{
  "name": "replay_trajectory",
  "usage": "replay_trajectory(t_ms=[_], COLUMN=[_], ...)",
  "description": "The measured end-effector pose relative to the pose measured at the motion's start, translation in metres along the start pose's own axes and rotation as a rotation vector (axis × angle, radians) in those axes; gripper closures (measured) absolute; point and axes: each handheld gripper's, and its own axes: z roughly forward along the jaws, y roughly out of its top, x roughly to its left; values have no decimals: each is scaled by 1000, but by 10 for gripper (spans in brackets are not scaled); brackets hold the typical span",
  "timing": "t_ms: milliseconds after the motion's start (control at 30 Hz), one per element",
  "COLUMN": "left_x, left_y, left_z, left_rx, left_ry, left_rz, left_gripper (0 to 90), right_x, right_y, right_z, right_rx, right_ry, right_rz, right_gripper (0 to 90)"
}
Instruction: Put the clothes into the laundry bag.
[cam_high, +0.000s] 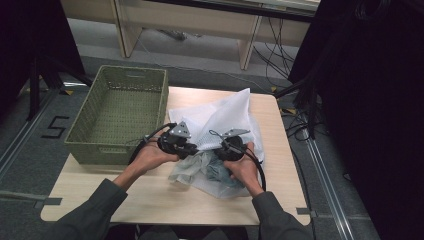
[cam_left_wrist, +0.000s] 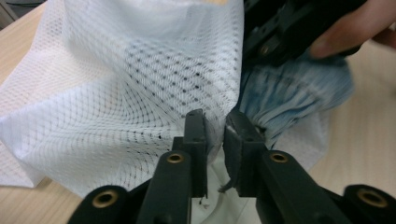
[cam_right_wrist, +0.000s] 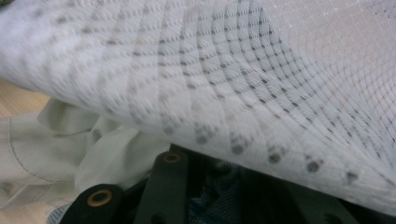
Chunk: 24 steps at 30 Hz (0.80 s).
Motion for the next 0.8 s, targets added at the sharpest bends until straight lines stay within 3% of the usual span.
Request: replay_trajectory(t_ms=[100, 167, 233, 300, 433, 467, 500, 600, 633, 667, 733, 800], left_x=[-5, -9, -27, -44, -71, -75, -76, -80, -79, -80, -79, -76], left_y=[-1, 0, -4, -16, -40, -44, -47, -53, -55, -55, -56, -55], left_z=[-6, -11, -25, -24, 3, 12, 18, 31, 41, 46, 54, 59], left_rx=[-12, -32, -70, -51, 31, 39, 70, 98, 124, 127, 89, 95], left_ry=[49, 53, 26, -28, -92, -94, -96, -93, -73, -59, -30, -34], left_rz=[47, 48, 23, 10, 30, 23, 53, 56, 93, 74, 24, 35], left_gripper=[691, 622, 615, 608, 603, 598, 581, 526, 501, 476, 449, 455], right_x=[0, 0, 0, 0, 0, 1, 1, 0, -1, -1, -1, 0], right_y=[0, 0, -1, 0, 0, 0, 0, 1, 1, 1, 2, 1], right_z=[1, 0, 1, 0, 0, 2, 1, -2, -1, -1, -1, 1], right_rx=[-5, -5, -13, -6, -16, -40, -35, -7, -15, -14, -18, -53], right_ry=[-2, 1, -2, 3, -4, -9, -10, 16, 21, 21, 26, 9], right_rz=[-10, -1, -20, -3, -7, -3, -16, -14, -22, -21, -25, -23], right_gripper=[768, 767, 768, 767, 768, 768, 768, 768, 768, 767, 767, 767])
